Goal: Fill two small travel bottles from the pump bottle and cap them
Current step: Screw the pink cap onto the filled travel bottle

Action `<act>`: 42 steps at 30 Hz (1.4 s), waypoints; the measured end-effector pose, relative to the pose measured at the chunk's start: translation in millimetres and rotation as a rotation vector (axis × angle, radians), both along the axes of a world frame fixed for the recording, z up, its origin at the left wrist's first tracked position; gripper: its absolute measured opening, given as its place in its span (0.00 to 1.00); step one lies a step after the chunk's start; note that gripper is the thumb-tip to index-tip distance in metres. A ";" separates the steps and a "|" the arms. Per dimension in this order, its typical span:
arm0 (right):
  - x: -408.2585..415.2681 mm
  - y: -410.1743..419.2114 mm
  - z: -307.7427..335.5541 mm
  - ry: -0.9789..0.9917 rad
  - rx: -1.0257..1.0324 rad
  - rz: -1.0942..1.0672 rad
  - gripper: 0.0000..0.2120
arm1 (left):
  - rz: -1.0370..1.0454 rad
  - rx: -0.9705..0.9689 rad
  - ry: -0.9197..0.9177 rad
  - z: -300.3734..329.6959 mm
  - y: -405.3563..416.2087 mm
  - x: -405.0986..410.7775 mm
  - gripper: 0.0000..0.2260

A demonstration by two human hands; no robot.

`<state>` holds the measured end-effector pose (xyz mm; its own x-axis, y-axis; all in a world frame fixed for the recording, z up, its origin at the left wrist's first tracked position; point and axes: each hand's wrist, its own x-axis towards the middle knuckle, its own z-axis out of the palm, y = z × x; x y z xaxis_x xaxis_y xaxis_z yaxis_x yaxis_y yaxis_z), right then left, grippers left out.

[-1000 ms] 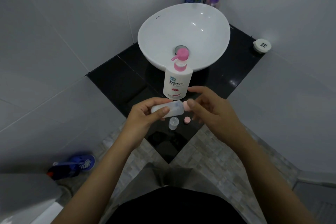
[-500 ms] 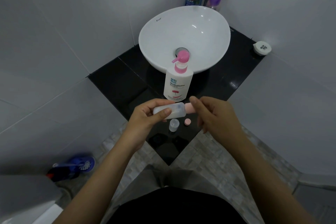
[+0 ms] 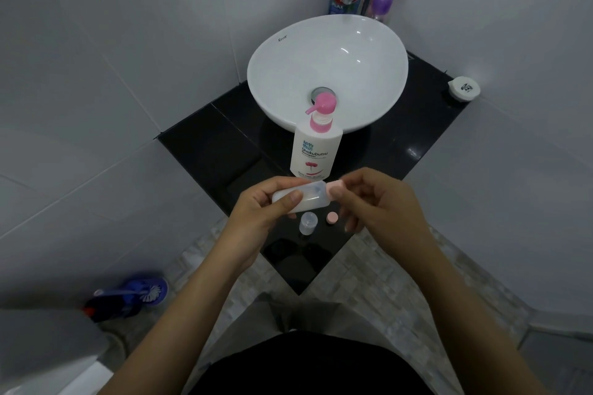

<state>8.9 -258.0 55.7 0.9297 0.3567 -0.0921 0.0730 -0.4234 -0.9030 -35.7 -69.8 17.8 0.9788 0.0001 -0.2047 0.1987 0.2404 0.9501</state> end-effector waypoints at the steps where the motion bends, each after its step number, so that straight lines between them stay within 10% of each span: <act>1: -0.9 2.7 0.1 0.012 0.012 -0.048 0.14 | -0.001 -0.008 0.001 -0.2 -0.1 -0.3 0.12; 5: -1.9 2.5 3.2 0.026 0.074 -0.029 0.23 | 0.004 -0.042 -0.001 0.1 1.2 -1.1 0.11; 18: -13.2 16.9 -12.4 0.075 0.115 -0.172 0.05 | 0.029 0.054 -0.100 -13.6 -4.6 -8.7 0.11; 28: -9.8 17.6 -21.0 0.196 0.031 -0.098 0.17 | -0.132 0.776 -0.015 -63.0 10.7 -13.7 0.18; 42: -10.6 -5.1 -23.2 0.169 -0.049 -0.156 0.16 | -0.046 0.724 0.088 -135.3 0.7 -1.0 0.16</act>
